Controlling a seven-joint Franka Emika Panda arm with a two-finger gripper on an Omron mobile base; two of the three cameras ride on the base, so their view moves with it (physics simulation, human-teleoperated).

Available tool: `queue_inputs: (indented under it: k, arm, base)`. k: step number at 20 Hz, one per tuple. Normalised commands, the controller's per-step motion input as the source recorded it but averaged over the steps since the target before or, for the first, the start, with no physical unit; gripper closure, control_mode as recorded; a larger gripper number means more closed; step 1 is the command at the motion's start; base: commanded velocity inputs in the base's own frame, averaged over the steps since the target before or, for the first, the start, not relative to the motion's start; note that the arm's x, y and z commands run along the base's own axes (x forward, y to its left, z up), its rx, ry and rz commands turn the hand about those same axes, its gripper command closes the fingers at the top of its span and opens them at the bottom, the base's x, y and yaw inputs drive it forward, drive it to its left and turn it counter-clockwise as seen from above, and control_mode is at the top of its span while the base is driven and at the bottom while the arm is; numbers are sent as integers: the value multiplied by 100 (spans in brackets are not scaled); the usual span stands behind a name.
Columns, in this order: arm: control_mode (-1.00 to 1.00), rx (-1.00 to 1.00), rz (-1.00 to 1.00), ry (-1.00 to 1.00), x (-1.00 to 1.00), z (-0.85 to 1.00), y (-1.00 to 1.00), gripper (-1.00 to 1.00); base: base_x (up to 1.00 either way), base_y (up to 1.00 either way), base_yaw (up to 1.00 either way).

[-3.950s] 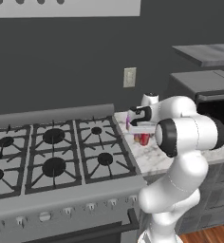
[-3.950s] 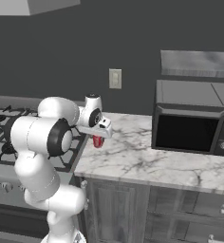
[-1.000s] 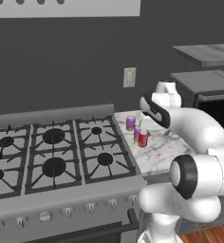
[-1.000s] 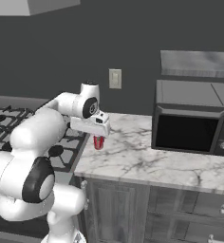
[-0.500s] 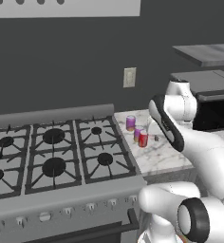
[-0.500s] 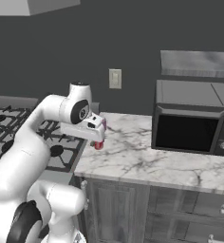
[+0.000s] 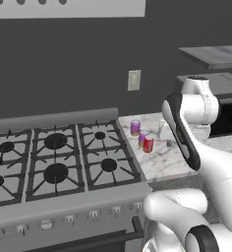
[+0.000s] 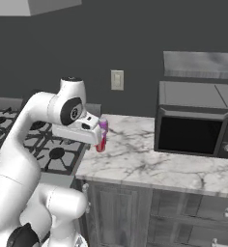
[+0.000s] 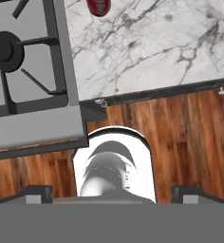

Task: Four empty soda cans are scattered around the kitchen. Gather all the cans and cluster them next to the stove for recycling.

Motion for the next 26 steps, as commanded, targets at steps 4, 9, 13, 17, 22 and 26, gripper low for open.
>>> queue_inputs:
  k: [4,9,13,17,22,26]
  arm:
    - [-100,0,0,0,-43,27,0,-100]
    - [-100,0,0,0,-18,12,8,-100]
    - [100,0,0,0,-5,3,0,-100]
    - [100,0,0,0,0,0,0,-100]
    - [100,0,0,0,0,0,0,-100]
    - [100,0,0,0,0,0,0,-100]
  base:
    - [0,0,0]
    - [0,0,0]
    - [-49,-1,-7]
    - [-83,-27,-53]
    - [-27,-14,-78]
    - [0,-2,-94]
